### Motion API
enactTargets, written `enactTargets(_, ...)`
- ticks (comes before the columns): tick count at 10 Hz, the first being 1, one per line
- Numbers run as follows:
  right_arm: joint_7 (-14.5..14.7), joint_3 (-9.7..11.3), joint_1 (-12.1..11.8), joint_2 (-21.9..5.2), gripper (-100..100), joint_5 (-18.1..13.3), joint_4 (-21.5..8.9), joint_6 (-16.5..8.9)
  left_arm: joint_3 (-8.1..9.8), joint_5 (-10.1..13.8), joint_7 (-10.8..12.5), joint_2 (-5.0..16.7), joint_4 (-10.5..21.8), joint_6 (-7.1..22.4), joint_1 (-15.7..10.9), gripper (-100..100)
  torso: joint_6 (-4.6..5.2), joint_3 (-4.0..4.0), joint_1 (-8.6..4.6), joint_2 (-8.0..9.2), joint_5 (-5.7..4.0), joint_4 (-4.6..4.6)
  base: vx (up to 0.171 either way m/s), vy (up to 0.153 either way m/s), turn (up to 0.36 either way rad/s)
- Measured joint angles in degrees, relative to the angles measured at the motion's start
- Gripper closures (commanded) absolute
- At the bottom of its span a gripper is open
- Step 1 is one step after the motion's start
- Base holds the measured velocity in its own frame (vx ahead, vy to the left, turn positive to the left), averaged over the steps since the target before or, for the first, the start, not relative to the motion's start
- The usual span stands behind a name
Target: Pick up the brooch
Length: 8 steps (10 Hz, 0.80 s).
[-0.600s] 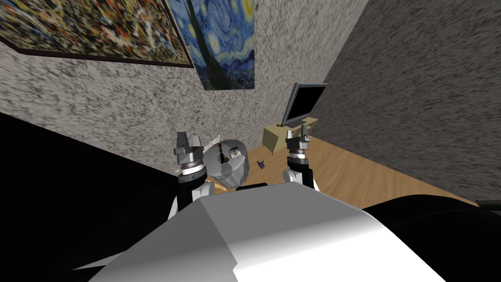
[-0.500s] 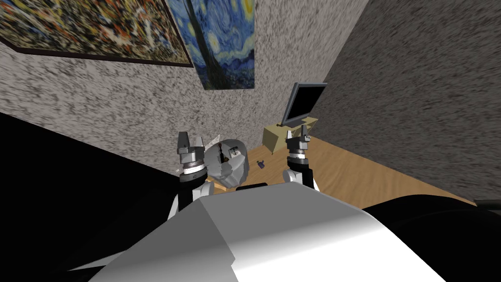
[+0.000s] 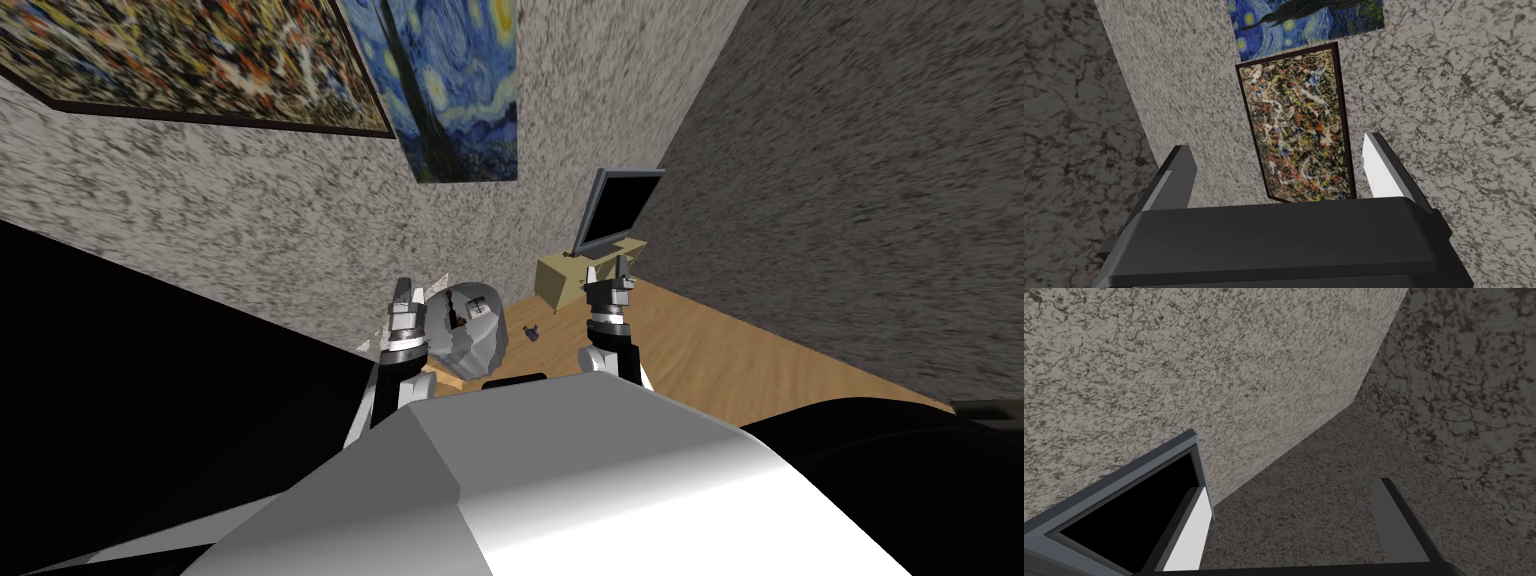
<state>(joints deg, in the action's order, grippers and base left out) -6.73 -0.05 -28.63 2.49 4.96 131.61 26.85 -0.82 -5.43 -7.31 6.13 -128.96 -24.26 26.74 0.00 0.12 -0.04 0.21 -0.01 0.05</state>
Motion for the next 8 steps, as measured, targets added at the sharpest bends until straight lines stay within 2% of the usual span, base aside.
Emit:
enactTargets(2, 0.00, 0.00, 0.01, 0.00, 0, 0.00, 0.00, 0.00, 0.90, 0.02, -2.03, 1.30, 2.47, 3.29, -1.39, -100, 0.00, 0.09, -0.10, 0.17, -0.02, 0.03, -0.100, -0.039, -0.004)
enactTargets(4, 0.00, 0.00, 0.00, 0.00, 0, 0.00, 0.00, 0.00, 0.52, -0.40, -4.05, 1.19, 5.16, 3.87, -1.11, -100, 0.00, 0.04, -0.05, 0.07, -0.01, 0.02, -0.078, -0.031, -0.010)
enactTargets(6, 0.00, 0.00, 0.00, 0.00, 0, 0.00, 0.00, 0.00, 1.28, -0.38, -5.96, 1.62, 8.87, 4.93, -2.24, -100, 0.00, 0.03, -0.07, 0.05, -0.02, 0.02, -0.067, -0.028, -0.003)
enactTargets(8, 0.00, 0.00, 0.00, 0.00, 0, 0.00, 0.00, 0.00, 1.79, -0.50, -8.03, 1.93, 11.58, 7.38, -2.56, -100, -0.01, 0.08, -0.08, 0.14, -0.02, 0.03, -0.095, -0.031, -0.006)
